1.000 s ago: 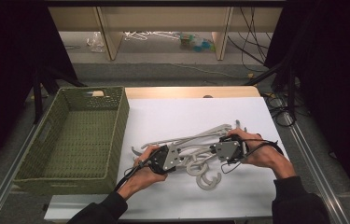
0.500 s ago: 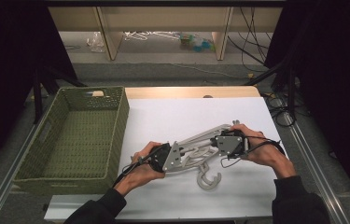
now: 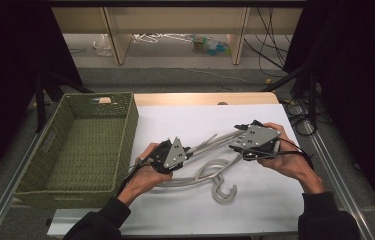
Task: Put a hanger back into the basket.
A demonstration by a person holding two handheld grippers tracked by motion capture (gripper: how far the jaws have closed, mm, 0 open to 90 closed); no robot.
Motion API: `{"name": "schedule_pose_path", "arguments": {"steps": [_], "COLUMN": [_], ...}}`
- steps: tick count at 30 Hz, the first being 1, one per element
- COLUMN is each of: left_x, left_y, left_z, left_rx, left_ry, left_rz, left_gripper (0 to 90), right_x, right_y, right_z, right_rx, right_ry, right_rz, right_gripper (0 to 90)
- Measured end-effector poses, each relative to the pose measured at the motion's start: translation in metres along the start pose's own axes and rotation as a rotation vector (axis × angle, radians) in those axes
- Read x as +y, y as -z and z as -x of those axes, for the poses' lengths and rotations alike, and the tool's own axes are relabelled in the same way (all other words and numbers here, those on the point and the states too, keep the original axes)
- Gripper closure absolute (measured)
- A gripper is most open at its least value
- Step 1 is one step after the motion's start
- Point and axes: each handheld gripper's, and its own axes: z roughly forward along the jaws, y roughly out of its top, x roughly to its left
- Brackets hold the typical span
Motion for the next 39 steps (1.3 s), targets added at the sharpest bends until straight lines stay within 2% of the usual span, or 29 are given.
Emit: {"name": "schedule_pose_path", "arguments": {"steps": [1, 2, 3, 4, 5, 6, 7, 8, 9, 11, 12, 13, 15, 16, 17, 18, 20, 22, 23, 25, 28, 32, 37, 38, 39], "left_x": [0.001, 0.001, 0.0, 0.0, 0.0, 0.0, 0.0, 0.0, 0.001, 0.002, 0.002, 0.002, 0.002, 0.002, 0.002, 0.003, 0.005, 0.006, 0.008, 0.008, 0.009, 0.006, -0.009, -0.017, -0.017], "left_y": [0.002, 0.004, 0.006, 0.009, 0.015, 0.015, 0.018, 0.021, 0.029, 0.036, 0.036, 0.039, 0.048, 0.057, 0.057, 0.062, 0.075, 0.085, 0.097, 0.103, 0.125, 0.149, 0.178, 0.188, 0.188], "left_z": [-0.003, -0.006, -0.009, -0.012, -0.018, -0.018, -0.021, -0.022, -0.027, -0.03, -0.03, -0.03, -0.031, -0.031, -0.031, -0.031, -0.032, -0.032, -0.034, -0.036, -0.043, -0.055, -0.077, -0.084, -0.084], "left_rx": [-0.003, -0.001, -0.005, -0.006, -0.008, -0.008, -0.011, -0.015, -0.019, -0.028, -0.028, -0.03, -0.042, -0.047, -0.047, -0.043, -0.038, -0.052, -0.067, -0.069, -0.069, -0.029, 0.036, 0.071, 0.071], "left_ry": [0.031, 0.07, 0.097, 0.136, 0.179, 0.179, 0.204, 0.248, 0.326, 0.389, 0.389, 0.411, 0.456, 0.501, 0.501, 0.515, 0.515, 0.53, 0.539, 0.545, 0.551, 0.551, 0.575, 0.584, 0.584], "left_rz": [0.005, 0.017, 0.02, 0.027, 0.02, 0.02, 0.027, 0.034, 0.059, 0.069, 0.069, 0.075, 0.084, 0.092, 0.092, 0.092, 0.086, 0.099, 0.115, 0.124, 0.135, 0.144, 0.148, 0.143, 0.143], "left_gripper": [79.1, 79.1, 79.1, 79.1, 79.1, 79.1, 79.1, 79.1, 79.1, 79.1, 79.1, 79.1, 79.1, 79.1, 79.1, 79.1, 79.1, 79.0, 79.0, 79.0, 79.0, 79.0, 79.1, 79.0, 79.1], "right_x": [0.0, 0.0, 0.0, -0.003, -0.005, -0.005, -0.007, -0.011, -0.013, -0.018, -0.018, -0.02, -0.022, -0.024, -0.024, -0.026, -0.027, -0.029, -0.03, -0.031, -0.032, -0.033, -0.032, -0.032, -0.032], "right_y": [0.003, 0.005, 0.008, 0.011, 0.012, 0.012, 0.013, 0.013, 0.012, 0.01, 0.01, 0.009, 0.007, 0.006, 0.006, 0.007, 0.008, 0.009, 0.01, 0.01, 0.009, 0.008, 0.009, 0.009, 0.009], "right_z": [0.0, -0.002, -0.004, -0.009, -0.011, -0.011, -0.014, -0.018, -0.02, -0.025, -0.025, -0.028, -0.033, -0.04, -0.04, -0.046, -0.049, -0.054, -0.057, -0.059, -0.065, -0.07, -0.072, -0.073, -0.073], "right_rx": [-0.016, -0.015, -0.012, -0.008, 0.002, 0.002, 0.0, -0.008, -0.005, -0.006, -0.006, -0.007, 0.004, 0.016, 0.016, 0.022, 0.024, 0.033, 0.042, 0.047, 0.058, 0.06, 0.063, 0.069, 0.069], "right_ry": [-0.017, -0.055, -0.108, -0.184, -0.205, -0.205, -0.225, -0.253, -0.268, -0.289, -0.289, -0.292, -0.298, -0.297, -0.297, -0.301, -0.298, -0.306, -0.314, -0.311, -0.309, -0.297, -0.301, -0.308, -0.308], "right_rz": [0.011, 0.027, 0.05, 0.08, 0.083, 0.083, 0.084, 0.089, 0.092, 0.092, 0.092, 0.088, 0.084, 0.083, 0.083, 0.089, 0.094, 0.101, 0.108, 0.105, 0.096, 0.085, 0.091, 0.089, 0.089], "right_gripper": [36.4, 34.9, 33.9, 32.1, 30.9, 30.9, 30.2, 30.0, 29.7, 29.5, 29.5, 29.5, 29.5, 29.5, 29.5, 29.9, 29.9, 29.9, 29.9, 29.9, 30.0, 30.3, 30.3, 30.3, 30.3]}}
